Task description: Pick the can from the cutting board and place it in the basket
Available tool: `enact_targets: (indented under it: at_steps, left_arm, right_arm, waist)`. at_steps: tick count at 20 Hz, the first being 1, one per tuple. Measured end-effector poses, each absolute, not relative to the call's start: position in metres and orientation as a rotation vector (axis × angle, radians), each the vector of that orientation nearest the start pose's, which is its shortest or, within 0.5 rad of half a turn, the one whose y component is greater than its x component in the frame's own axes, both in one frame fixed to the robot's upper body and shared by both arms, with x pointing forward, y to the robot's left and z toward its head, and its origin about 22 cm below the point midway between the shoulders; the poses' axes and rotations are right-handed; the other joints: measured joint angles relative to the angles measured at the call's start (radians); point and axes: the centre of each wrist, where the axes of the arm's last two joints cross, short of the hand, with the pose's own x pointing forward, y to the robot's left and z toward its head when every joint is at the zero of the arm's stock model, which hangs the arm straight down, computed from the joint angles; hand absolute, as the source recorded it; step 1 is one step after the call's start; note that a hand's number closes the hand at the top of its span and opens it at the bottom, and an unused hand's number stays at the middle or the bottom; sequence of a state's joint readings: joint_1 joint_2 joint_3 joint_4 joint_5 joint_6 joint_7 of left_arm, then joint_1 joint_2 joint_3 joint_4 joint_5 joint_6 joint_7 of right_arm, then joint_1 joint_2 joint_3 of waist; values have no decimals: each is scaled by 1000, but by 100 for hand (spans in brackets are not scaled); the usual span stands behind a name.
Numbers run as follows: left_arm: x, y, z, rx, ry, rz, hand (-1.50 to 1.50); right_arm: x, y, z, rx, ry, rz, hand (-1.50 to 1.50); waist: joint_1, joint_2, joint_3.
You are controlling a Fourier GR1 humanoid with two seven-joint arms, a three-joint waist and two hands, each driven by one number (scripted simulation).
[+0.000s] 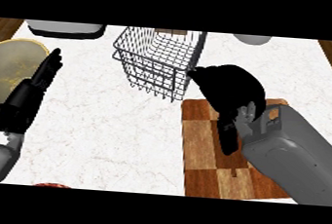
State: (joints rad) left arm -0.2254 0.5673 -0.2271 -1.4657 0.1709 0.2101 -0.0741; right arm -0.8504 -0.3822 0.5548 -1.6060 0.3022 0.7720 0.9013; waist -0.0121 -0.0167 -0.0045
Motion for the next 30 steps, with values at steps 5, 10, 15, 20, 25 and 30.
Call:
enact_targets:
  at_steps: [5, 10, 15, 20, 25, 30]
  left_arm:
    - [285, 295, 64, 305, -1708, -368, 0]
    - [285, 295, 64, 312, -1715, -369, 0]
    - [287, 293, 64, 310, -1711, -369, 0]
    - [289, 294, 71, 304, -1717, -373, 0]
    - [290, 294, 70, 298, -1717, -374, 0]
    - [288, 293, 74, 289, -1720, -370, 0]
  right_arm:
    - [319, -107, 214, -698, -926, 1697, -150]
    - [322, -115, 208, -683, -854, 1717, -150]
    - [321, -124, 191, -701, -754, 1755, -150]
    - [321, -131, 168, -721, -642, 1782, -150]
    - [314, -141, 151, -753, -583, 1783, -150]
    - [312, -152, 144, -798, -551, 1779, -150]
  waist:
    - [0, 4, 2]
    - [3, 9, 3]
    - [4, 11, 3]
    - [8, 13, 4]
    - [9, 15, 4]
    - [13, 16, 5]
